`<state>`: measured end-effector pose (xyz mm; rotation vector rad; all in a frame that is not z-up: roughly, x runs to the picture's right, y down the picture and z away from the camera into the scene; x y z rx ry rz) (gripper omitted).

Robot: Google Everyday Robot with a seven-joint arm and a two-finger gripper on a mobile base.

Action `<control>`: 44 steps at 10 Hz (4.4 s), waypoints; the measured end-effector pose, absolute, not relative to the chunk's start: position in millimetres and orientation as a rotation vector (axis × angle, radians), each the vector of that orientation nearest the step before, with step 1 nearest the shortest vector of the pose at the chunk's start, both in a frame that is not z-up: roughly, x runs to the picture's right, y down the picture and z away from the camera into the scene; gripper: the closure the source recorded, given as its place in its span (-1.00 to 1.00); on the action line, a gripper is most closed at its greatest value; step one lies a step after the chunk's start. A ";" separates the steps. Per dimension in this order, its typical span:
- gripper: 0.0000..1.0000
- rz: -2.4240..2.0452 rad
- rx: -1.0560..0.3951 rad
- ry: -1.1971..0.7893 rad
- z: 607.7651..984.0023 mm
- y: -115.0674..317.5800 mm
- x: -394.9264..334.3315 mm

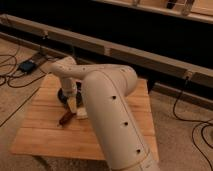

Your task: Drag the pepper across the table

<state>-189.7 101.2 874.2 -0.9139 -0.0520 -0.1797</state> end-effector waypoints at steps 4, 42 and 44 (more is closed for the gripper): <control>-0.39 -0.180 -0.914 -0.052 874.1 101.2 -190.0; -0.39 -0.764 -0.635 -0.444 819.3 171.6 -257.7; -0.39 -0.769 -0.629 -0.443 828.0 174.9 -255.2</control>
